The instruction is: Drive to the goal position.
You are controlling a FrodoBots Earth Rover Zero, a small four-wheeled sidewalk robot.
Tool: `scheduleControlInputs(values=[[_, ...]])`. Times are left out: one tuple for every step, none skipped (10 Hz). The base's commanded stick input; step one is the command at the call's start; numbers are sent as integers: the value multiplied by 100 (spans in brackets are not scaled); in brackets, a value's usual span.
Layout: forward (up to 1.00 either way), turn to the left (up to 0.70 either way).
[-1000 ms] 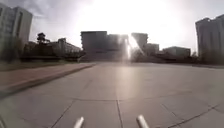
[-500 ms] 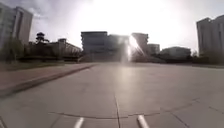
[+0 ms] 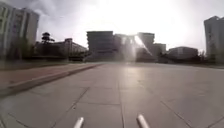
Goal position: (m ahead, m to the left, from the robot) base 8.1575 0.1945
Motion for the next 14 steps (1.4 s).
scheduleControlInputs(values=[[100, 0], [100, 0], [100, 0], [100, 0], [100, 0], [100, 0], [100, 0], [100, 0], [100, 0], [100, 0], [100, 0], [100, 0], [100, 0], [100, 0]])
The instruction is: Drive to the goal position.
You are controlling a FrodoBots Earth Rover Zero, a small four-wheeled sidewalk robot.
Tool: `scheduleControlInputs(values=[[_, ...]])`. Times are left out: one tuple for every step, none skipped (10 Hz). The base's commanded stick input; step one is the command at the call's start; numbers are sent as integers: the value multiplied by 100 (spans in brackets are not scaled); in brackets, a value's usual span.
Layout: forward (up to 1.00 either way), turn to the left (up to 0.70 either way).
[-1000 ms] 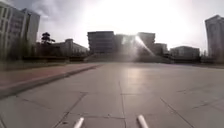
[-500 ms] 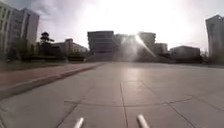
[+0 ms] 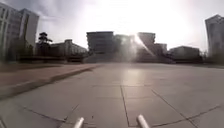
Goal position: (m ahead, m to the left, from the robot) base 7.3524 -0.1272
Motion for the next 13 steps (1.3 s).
scheduleControlInputs(values=[[100, 0], [100, 0], [100, 0], [100, 0], [100, 0], [100, 0], [100, 0], [100, 0], [100, 0], [100, 0], [100, 0], [100, 0], [100, 0]])
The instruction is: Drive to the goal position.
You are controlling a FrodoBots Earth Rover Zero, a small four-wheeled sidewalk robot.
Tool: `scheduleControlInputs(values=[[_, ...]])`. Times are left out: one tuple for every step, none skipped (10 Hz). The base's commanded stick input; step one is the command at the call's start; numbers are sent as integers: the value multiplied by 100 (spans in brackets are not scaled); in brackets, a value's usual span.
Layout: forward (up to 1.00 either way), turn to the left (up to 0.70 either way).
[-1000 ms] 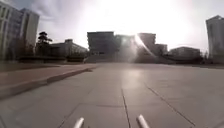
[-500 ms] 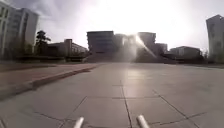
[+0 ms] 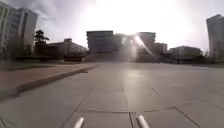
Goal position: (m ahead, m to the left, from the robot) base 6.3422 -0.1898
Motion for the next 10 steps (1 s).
scheduleControlInputs(values=[[100, 0], [100, 0], [100, 0], [100, 0], [100, 0], [100, 0], [100, 0], [100, 0], [100, 0], [100, 0]])
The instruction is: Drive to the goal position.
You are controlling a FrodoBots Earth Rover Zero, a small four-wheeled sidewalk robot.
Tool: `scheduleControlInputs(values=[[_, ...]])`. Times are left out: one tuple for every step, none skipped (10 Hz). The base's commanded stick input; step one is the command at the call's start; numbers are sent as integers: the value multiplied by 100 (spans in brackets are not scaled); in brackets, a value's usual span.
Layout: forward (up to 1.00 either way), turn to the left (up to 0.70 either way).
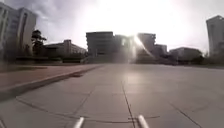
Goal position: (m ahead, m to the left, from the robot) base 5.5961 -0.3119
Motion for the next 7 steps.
scheduleControlInputs(values=[[100, 0], [100, 0], [100, 0], [100, 0], [100, 0], [100, 0], [100, 0]])
